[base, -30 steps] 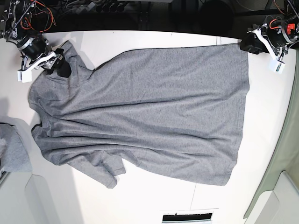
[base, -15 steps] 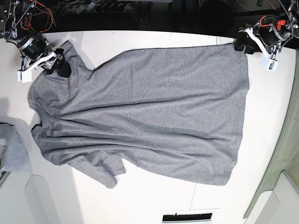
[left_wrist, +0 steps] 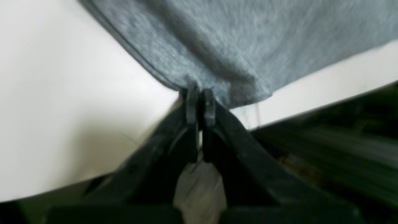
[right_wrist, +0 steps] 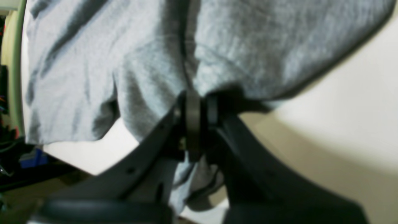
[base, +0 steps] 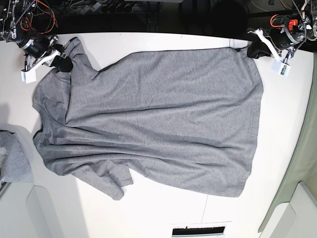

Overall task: Layout the t-shirt on the table in an organized manner, then fold the t-shirt properly
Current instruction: 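Grasp the shirt's shoulder edge with both grippers, then lift the shoulder edge and fold it over toward the hem with both grippers, then regrasp the folded edge with both grippers and pull it straight, then move both grippers to the hem edge and grasp it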

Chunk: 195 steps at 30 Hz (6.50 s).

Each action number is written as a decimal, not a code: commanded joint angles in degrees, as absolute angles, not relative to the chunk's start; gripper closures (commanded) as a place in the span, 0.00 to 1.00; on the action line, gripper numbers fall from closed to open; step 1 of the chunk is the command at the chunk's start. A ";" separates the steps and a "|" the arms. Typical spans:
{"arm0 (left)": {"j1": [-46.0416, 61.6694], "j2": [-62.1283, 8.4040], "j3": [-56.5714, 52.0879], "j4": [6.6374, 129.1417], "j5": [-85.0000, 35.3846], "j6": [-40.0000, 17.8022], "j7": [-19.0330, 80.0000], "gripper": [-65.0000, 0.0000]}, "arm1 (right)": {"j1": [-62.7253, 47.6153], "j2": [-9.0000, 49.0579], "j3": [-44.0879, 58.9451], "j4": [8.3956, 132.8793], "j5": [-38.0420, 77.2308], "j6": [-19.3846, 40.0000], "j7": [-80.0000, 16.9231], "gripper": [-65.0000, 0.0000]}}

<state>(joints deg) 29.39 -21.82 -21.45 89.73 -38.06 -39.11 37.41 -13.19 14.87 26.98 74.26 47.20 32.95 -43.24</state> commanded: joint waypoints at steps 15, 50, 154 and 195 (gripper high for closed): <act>36.16 -25.06 -30.46 106.17 -53.21 -40.00 44.82 1.00 | -23.66 18.06 38.63 89.01 60.10 33.45 -49.56 1.00; 5.17 -27.79 -15.51 76.53 -38.52 -40.00 32.95 0.90 | 6.50 17.23 36.34 70.32 47.48 33.28 -43.53 0.88; 25.63 -35.57 -18.22 95.68 -51.18 -40.00 41.82 0.55 | -9.30 25.43 42.68 80.49 39.11 31.05 -35.57 0.55; -30.00 -31.27 7.64 31.29 -25.78 -23.55 14.33 0.42 | 23.00 25.82 27.20 39.88 17.02 26.57 -21.23 0.55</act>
